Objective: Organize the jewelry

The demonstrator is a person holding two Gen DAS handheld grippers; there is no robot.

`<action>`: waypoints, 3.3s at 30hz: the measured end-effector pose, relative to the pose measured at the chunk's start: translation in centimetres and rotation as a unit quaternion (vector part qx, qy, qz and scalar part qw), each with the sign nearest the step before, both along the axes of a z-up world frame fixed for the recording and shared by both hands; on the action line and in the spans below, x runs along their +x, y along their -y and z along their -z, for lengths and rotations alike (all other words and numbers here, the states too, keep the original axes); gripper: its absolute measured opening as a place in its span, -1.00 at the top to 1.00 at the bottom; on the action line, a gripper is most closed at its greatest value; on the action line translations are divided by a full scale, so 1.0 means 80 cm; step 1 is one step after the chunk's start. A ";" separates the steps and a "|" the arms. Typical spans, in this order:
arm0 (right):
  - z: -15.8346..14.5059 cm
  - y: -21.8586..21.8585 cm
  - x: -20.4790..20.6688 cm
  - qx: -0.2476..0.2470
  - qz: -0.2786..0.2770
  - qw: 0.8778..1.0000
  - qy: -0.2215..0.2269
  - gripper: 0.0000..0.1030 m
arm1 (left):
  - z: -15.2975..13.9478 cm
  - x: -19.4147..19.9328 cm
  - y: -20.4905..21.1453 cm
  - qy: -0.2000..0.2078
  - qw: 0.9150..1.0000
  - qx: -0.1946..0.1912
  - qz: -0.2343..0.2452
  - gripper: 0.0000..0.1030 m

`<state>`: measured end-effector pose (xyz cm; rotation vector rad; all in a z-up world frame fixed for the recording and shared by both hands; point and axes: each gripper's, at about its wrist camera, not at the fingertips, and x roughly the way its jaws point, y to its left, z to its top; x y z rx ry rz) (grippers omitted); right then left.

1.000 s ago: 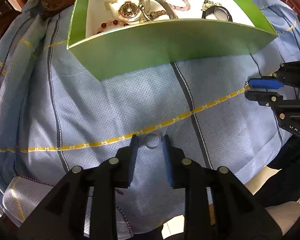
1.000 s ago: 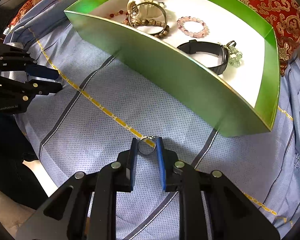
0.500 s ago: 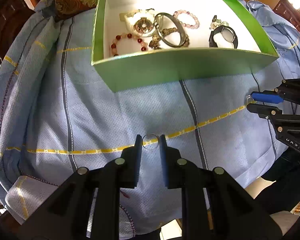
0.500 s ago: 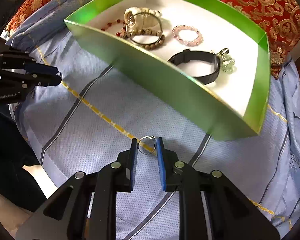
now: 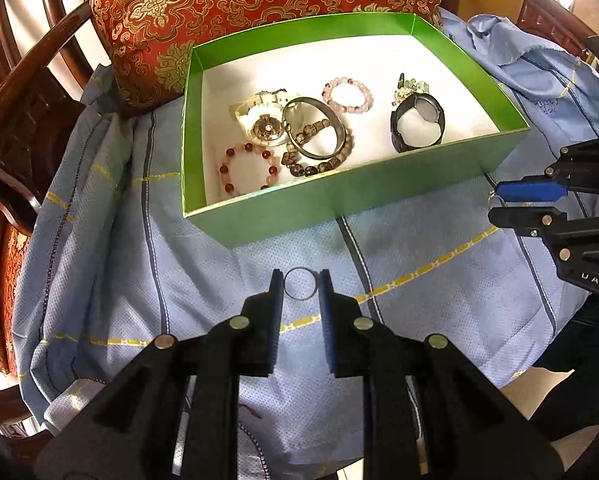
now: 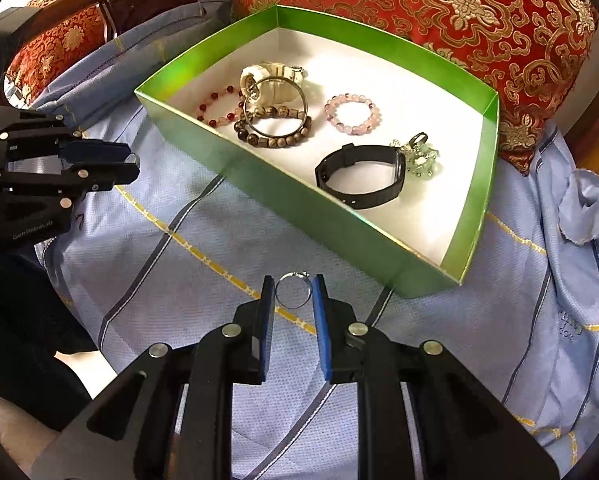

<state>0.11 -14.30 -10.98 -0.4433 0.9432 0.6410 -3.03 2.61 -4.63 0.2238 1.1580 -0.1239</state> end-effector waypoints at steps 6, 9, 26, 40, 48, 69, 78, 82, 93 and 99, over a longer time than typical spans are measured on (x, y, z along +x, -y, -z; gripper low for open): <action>0.013 -0.004 0.001 -0.014 -0.006 1.000 -0.007 0.63 | 0.003 -0.004 0.006 0.000 1.000 0.006 -0.001 0.65; 0.020 -0.006 0.001 -0.020 -0.007 1.000 -0.011 0.63 | 0.005 -0.004 0.005 -0.001 1.000 0.008 0.000 0.65; 0.033 0.006 0.017 -0.037 0.014 0.999 -0.023 0.00 | 0.041 0.043 -0.053 -0.069 0.979 -0.135 -0.134 0.19; 0.056 -0.005 0.024 -0.031 -0.013 0.997 -0.065 -0.04 | 0.064 0.057 -0.011 -0.062 0.996 -0.036 -0.059 0.03; 0.046 -0.004 0.024 -0.023 0.009 0.998 -0.050 -0.04 | 0.053 0.055 -0.036 -0.095 0.980 -0.153 -0.083 0.02; 0.064 -0.015 0.019 -0.041 0.018 0.998 -0.038 -0.19 | 0.060 0.047 -0.018 -0.063 0.997 -0.026 -0.037 0.26; 0.067 -0.017 0.021 -0.035 0.027 0.999 -0.009 -0.26 | 0.064 0.036 0.027 -0.055 0.998 0.002 0.005 0.25; 0.066 -0.017 0.021 -0.031 0.031 0.999 -0.009 -0.26 | 0.069 0.043 0.013 -0.054 0.999 0.004 0.008 0.25; 0.066 -0.014 0.022 -0.027 0.034 0.999 -0.007 -0.26 | 0.074 0.048 -0.017 -0.064 0.997 -0.011 -0.042 -0.34; 0.067 -0.016 0.025 -0.026 0.031 0.999 -0.004 -0.23 | 0.072 0.041 -0.006 -0.056 0.998 -0.001 -0.023 -0.20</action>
